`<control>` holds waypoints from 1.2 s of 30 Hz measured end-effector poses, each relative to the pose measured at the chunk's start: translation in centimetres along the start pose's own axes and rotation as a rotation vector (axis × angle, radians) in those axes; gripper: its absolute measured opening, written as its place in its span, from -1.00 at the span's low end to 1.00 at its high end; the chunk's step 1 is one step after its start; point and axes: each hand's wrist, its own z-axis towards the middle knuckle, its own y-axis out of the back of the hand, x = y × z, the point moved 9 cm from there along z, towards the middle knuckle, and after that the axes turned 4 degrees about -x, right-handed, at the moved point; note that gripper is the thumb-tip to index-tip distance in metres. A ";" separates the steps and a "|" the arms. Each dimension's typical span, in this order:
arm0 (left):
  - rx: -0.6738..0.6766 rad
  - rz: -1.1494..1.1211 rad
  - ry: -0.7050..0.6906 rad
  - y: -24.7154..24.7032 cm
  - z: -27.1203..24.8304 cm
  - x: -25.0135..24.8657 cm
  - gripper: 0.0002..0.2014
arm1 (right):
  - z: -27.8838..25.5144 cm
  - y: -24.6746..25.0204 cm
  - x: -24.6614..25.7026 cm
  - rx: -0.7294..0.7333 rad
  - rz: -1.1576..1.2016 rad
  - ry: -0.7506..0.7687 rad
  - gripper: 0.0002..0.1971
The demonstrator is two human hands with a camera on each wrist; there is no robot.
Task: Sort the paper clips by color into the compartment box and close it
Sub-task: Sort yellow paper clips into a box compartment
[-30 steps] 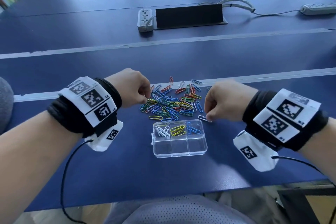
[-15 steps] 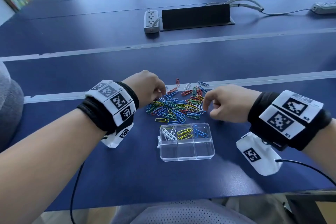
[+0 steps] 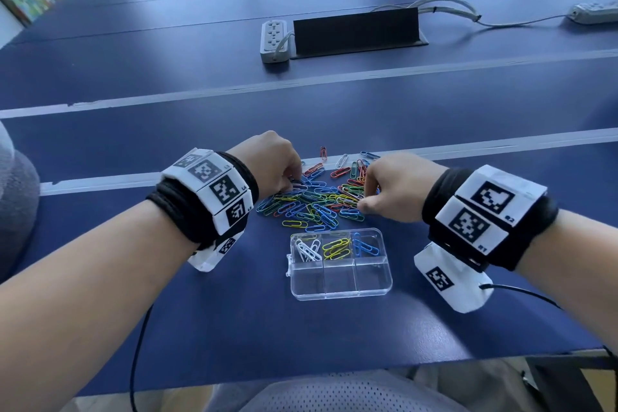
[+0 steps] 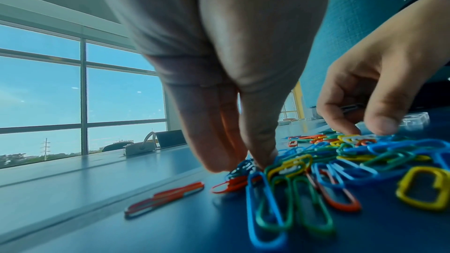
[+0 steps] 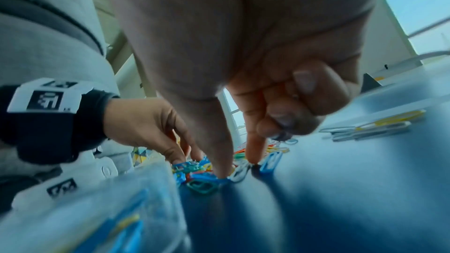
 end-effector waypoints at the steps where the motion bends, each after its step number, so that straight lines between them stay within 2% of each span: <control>1: -0.002 0.002 -0.003 -0.1 0.0 0.0 -0.81 | 0.0 0.1 0.1 -0.014 -0.024 0.015 -0.70; 5: 0.003 0.006 -0.020 -0.1 0.0 0.0 -0.88 | 0.1 0.7 0.1 -0.054 -0.065 0.024 -0.81; 11: -0.014 0.001 -0.053 -0.1 -0.4 -0.6 -0.91 | 0.1 0.1 -0.7 0.036 -0.023 -0.021 -0.78; 15: -0.059 -0.090 -0.032 0.6 -0.9 -0.6 -0.90 | -0.3 0.1 -0.8 0.078 0.059 -0.018 -0.93; 18: -0.101 -0.177 -0.028 1.1 -1.0 -0.4 -0.93 | -0.3 0.6 -1.5 0.072 0.159 -0.039 -0.90; 21: -0.105 -0.245 -0.024 1.1 -0.8 -0.4 -0.78 | 0.2 0.9 -2.0 0.070 0.299 -0.047 -0.87; 26: -0.096 -0.370 0.072 1.4 -0.5 -0.2 -0.79 | 1.7 0.4 -2.3 0.111 0.628 -0.087 -0.76; 29: -0.094 -0.586 0.190 1.3 -0.3 0.9 -0.83 | 2.4 0.8 -2.2 0.084 0.828 -0.139 -0.79; 33: -0.069 -0.913 0.317 0.4 -0.1 2.1 -0.74 | 3.8 1.0 -2.3 0.065 1.112 -0.232 -0.79; 35: -0.047 -0.996 0.375 0.1 -0.3 2.7 -0.71 | 4.5 1.3 -2.0 0.072 1.094 -0.218 -0.79; 36: -0.031 -0.999 0.395 -0.1 -0.3 3.0 -0.71 | 4.8 1.7 -1.7 0.062 1.006 -0.175 -0.81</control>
